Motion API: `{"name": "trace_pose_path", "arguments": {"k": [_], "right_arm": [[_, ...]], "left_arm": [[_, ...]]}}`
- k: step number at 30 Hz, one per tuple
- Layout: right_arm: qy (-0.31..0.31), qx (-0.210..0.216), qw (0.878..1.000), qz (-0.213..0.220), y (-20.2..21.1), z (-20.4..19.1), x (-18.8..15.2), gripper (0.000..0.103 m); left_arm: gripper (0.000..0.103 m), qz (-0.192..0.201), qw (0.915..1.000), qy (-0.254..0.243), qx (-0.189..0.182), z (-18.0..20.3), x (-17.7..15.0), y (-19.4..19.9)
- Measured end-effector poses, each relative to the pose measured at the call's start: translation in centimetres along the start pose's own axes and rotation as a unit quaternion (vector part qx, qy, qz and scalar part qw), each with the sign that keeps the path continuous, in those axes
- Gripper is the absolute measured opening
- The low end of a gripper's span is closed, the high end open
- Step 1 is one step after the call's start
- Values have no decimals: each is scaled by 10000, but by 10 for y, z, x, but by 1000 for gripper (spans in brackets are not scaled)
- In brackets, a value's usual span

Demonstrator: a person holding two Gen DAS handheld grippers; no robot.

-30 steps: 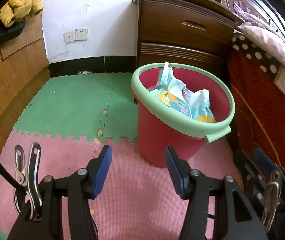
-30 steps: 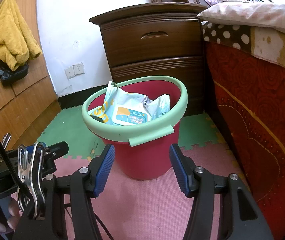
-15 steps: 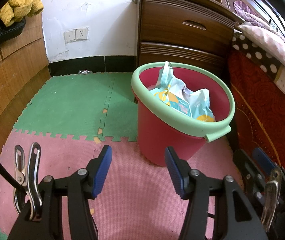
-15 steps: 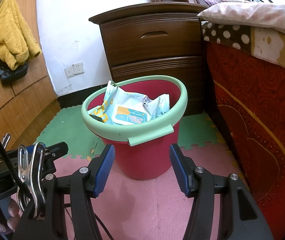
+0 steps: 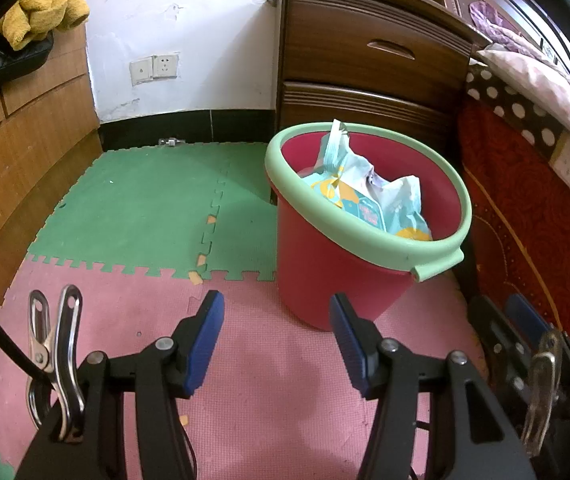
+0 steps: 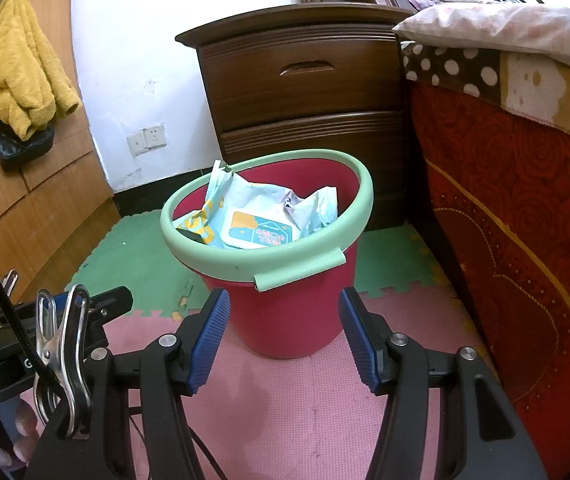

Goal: Collect trash

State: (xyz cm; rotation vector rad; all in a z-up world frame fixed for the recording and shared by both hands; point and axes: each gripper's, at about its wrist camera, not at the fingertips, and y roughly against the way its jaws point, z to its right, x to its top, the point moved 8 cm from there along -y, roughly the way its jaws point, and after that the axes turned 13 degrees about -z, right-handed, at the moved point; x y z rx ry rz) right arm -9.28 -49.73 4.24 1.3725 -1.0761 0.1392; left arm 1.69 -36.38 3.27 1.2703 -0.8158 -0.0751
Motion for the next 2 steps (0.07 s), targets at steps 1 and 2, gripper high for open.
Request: {"name": "trace_pose_path", "arguments": {"k": [1,2], "right_arm": [[3,-23,10000,3,0,0,-1,58],[12,-56,10000,10,0,1,-2,58]], "left_arm": [[58,-7,10000,0,-13,0,0,1],[58,-18,10000,2,-20,-1,0,1]]}}
